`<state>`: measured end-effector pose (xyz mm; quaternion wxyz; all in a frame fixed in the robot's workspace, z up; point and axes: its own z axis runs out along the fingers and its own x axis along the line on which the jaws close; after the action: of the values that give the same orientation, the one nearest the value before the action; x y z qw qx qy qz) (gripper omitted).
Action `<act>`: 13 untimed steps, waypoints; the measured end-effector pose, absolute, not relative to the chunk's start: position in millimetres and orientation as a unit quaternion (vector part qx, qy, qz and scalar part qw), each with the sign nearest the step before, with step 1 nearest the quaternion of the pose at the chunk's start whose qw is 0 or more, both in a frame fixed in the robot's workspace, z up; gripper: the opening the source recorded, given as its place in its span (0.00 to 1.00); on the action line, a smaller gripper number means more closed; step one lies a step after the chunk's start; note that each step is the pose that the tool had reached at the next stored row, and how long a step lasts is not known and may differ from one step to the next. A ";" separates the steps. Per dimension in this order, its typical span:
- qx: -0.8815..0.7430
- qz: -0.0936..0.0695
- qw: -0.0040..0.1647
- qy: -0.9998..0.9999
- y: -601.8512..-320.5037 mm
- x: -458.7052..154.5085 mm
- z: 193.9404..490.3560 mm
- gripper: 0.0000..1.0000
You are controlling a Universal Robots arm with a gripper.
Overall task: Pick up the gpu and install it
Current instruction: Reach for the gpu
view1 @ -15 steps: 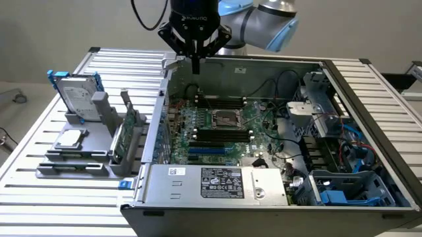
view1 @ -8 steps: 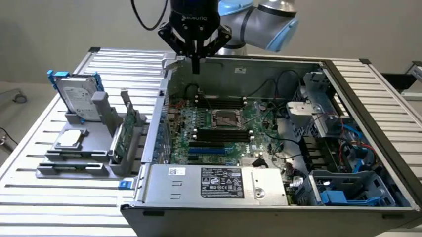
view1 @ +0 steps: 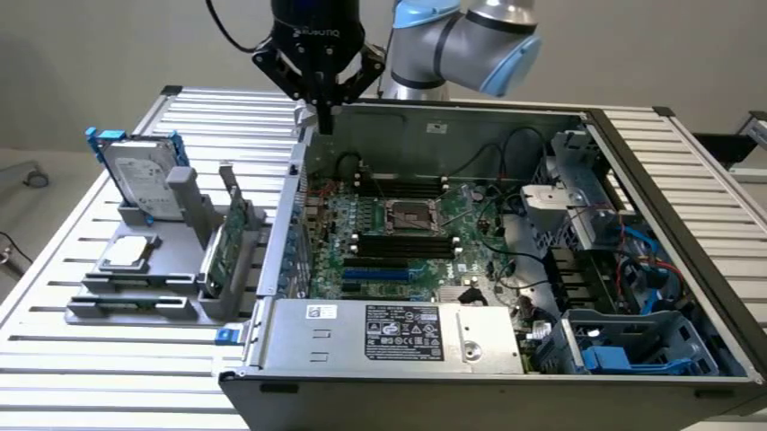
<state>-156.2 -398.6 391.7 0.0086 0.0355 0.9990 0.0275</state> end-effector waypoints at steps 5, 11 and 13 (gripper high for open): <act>0.035 0.028 0.009 0.999 -398.5 -178.9 390.2 0.11; 0.035 0.027 0.009 0.999 -398.5 -206.2 387.9 0.11; 0.035 0.027 0.009 0.999 -398.5 -215.4 387.2 0.11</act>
<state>-215.4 -398.5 387.2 0.0085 0.0354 0.9990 0.0275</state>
